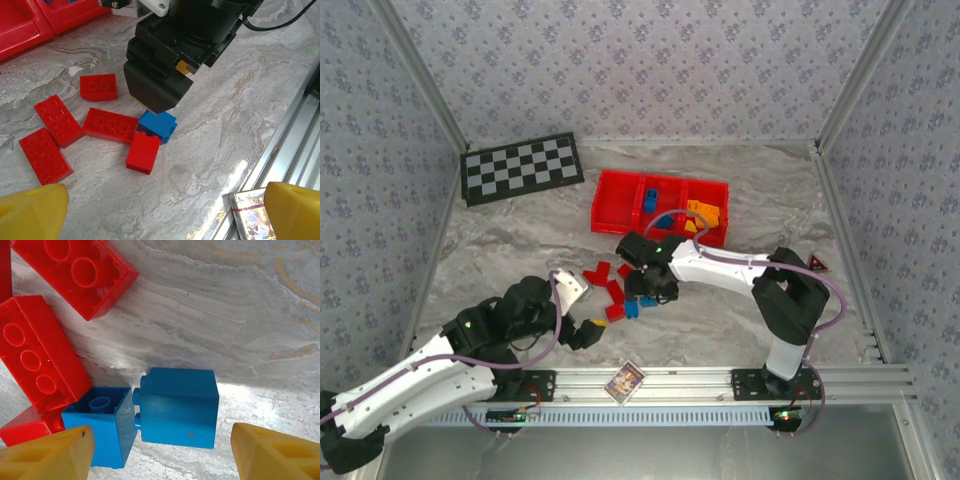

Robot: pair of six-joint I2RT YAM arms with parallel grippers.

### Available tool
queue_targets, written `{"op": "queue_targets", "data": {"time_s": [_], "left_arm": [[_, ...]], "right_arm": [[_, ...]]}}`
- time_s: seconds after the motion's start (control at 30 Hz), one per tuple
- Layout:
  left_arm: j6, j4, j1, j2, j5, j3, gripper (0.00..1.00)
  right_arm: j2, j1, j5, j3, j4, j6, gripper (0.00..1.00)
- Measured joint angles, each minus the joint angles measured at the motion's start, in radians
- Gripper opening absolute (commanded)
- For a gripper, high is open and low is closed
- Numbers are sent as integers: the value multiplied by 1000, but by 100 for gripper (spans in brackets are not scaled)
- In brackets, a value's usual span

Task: Sort the legos into containers by color
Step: Touch the lego at the bottom-center of the table.

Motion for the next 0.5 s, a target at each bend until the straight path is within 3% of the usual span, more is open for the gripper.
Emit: {"op": "queue_targets", "data": {"time_s": [0.5], "left_arm": [[0, 0, 0, 0, 2, 0, 100]], "right_arm": [[44, -1, 5, 18, -8, -6, 51]]}}
